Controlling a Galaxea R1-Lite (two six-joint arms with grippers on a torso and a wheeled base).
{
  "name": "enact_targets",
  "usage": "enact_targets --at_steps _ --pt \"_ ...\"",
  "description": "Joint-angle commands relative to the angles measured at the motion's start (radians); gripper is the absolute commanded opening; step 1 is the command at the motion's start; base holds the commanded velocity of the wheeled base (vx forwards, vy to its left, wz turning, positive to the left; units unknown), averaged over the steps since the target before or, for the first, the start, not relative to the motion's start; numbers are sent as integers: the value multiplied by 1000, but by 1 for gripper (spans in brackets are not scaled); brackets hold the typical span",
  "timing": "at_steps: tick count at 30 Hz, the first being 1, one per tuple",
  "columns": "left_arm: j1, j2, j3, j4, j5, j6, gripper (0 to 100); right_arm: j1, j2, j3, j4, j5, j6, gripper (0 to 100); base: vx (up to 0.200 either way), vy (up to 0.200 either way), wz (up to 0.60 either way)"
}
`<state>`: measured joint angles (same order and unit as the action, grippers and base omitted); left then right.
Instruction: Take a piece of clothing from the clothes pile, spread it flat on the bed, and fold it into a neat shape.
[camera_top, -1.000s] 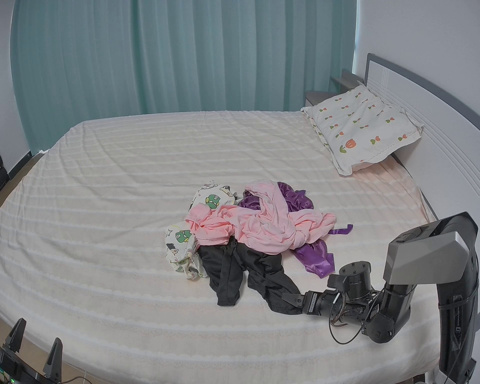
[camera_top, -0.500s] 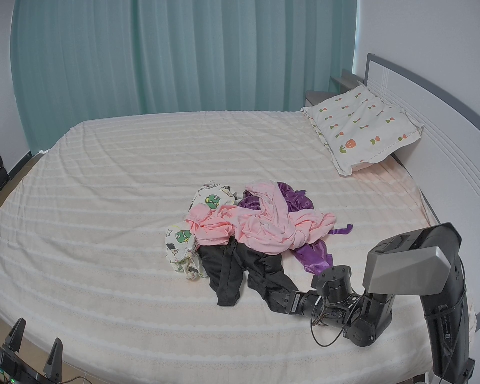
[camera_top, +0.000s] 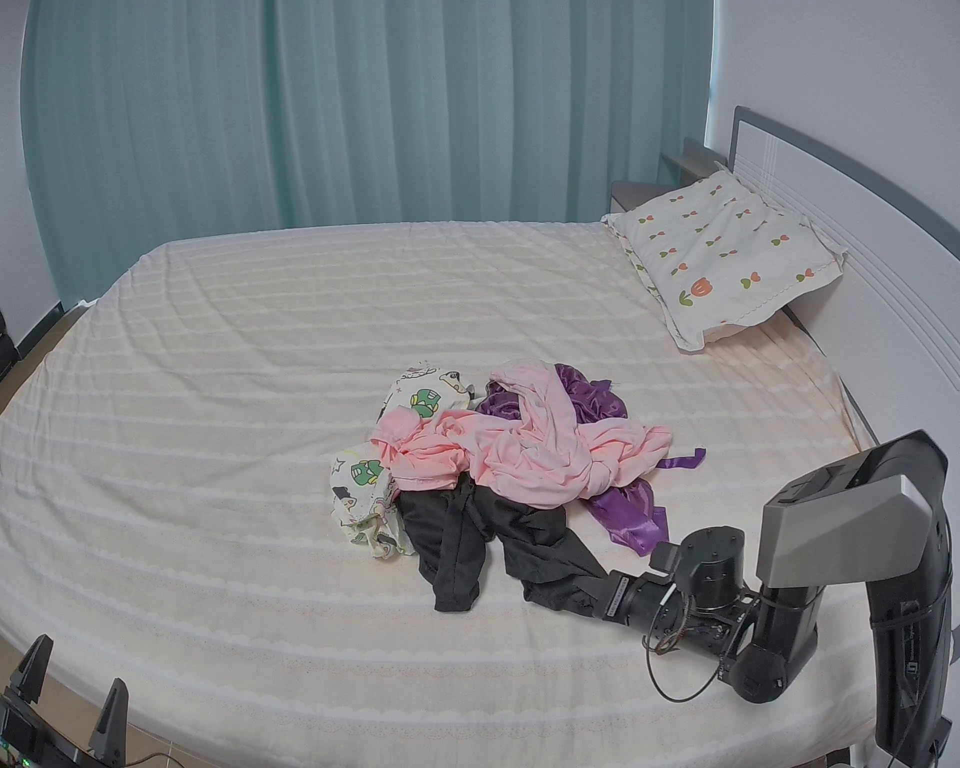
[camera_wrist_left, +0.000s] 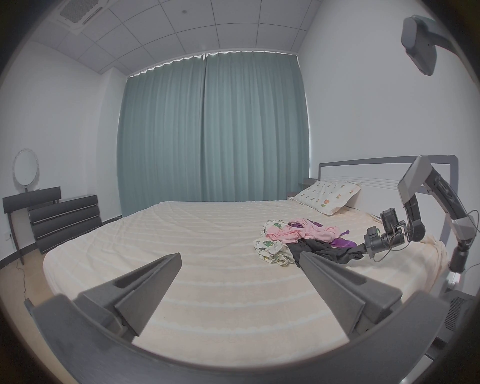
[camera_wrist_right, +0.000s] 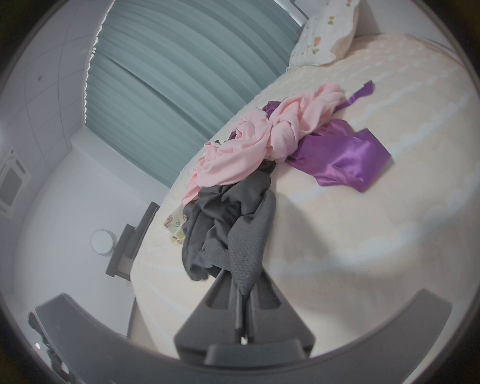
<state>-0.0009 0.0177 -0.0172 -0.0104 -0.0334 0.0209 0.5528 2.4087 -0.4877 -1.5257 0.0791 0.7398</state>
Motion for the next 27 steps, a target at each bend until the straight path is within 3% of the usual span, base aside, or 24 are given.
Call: enact_targets --at_steps 1,3,4,5,7,9,10,11,14,17,20,27 --pt "-2 4 -7 -16 -66 14 100 -13 -106 144 -37 68 72 0 0 0 0" --pt "-5 123 -184 -51 -97 -45 100 -14 -106 161 -37 71 92 0 0 0 0" --pt "-5 123 -184 -51 -97 -45 100 -14 -106 161 -37 71 92 0 0 0 0" --pt "-8 228 -251 -54 -155 -55 100 -14 -106 169 -37 73 102 0 0 0 0" --pt "-18 303 -231 -48 -229 59 100 -8 -111 192 -37 71 105 0 0 0 0" --pt "-14 430 -191 -20 -253 142 100 -5 -123 215 -37 71 105 0 0 0 0" --pt "-14 430 -191 -20 -253 142 100 -5 -123 215 -37 71 105 0 0 0 0" --pt "-18 558 -155 -26 -255 149 100 -7 -132 227 -37 74 112 0 0 0 0" --pt "-21 717 -133 -59 -255 149 100 -7 -134 222 -37 71 122 0 0 0 0" --pt "-70 874 -138 -143 -253 137 100 -1 -129 222 -37 71 121 0 0 0 0" --pt "-111 1036 -144 -252 -253 76 100 -1 -129 219 -37 71 119 0 0 0 0" --pt "-189 1492 -138 -597 -238 -191 100 18 -131 219 -37 67 115 0 0 0 0"
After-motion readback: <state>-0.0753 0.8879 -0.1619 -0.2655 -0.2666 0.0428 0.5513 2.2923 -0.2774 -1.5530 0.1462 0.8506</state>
